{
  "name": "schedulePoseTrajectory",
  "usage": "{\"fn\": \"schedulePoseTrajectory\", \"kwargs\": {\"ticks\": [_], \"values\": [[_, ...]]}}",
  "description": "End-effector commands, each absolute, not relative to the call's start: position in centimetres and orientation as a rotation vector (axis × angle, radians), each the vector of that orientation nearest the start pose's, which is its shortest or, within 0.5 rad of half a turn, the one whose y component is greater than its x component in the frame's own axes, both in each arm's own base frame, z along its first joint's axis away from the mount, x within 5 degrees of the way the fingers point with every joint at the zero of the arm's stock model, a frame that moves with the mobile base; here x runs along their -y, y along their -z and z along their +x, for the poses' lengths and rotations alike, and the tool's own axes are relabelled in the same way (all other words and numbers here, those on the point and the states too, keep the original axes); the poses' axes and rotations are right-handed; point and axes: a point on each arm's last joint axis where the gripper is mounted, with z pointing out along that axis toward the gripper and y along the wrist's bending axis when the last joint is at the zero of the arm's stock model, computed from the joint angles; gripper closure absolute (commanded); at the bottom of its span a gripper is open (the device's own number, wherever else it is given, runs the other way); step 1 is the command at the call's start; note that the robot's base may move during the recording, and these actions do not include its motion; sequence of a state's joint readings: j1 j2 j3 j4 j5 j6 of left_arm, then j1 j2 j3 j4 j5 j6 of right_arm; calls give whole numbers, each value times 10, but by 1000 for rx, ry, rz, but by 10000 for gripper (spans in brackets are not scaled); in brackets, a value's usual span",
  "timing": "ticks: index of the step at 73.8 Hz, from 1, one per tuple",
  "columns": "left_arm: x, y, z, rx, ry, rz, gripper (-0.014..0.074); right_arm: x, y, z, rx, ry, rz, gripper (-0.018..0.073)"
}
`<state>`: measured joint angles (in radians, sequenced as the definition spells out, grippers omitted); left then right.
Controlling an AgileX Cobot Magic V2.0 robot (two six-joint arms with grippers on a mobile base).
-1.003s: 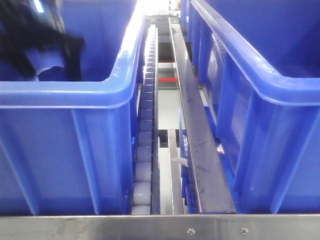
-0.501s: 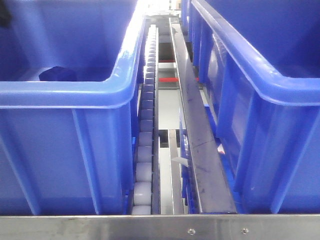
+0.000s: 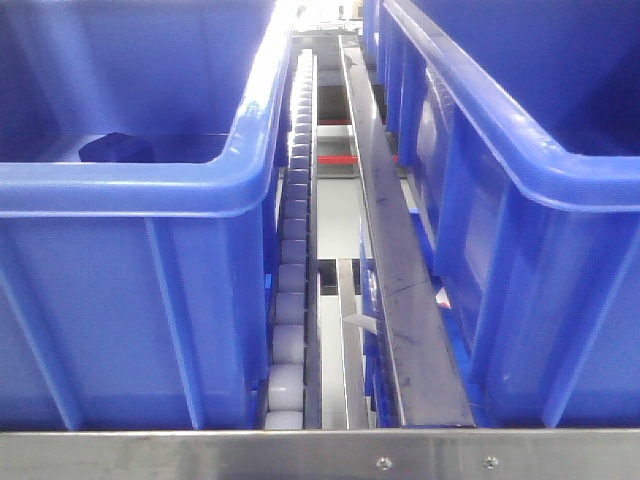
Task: Pick and sort blue part to right shelf
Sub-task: 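Lower the left bottle into the bin and open the left gripper, then lower the right bottle into the bin beside it and open the right gripper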
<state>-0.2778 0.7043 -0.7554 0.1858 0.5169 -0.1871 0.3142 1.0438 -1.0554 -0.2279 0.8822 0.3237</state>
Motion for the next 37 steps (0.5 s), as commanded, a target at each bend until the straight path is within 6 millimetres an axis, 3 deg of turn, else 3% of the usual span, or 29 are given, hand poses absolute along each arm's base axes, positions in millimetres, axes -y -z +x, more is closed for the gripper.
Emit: {"fn": "schedulePoseTrajectory", "kwargs": {"ticks": [1,20,37], "values": [[27,-370,121,-1782,131,184,471,-41,-385,217,-2278,-19,-28,309],[17,-364,86,-1692,143,168,471,-17,-361,283,-2380,-10,-49,309],[13,-367,74,-1648,148,160,471,-15,-326,337,-2456,1,-82,309]]}}
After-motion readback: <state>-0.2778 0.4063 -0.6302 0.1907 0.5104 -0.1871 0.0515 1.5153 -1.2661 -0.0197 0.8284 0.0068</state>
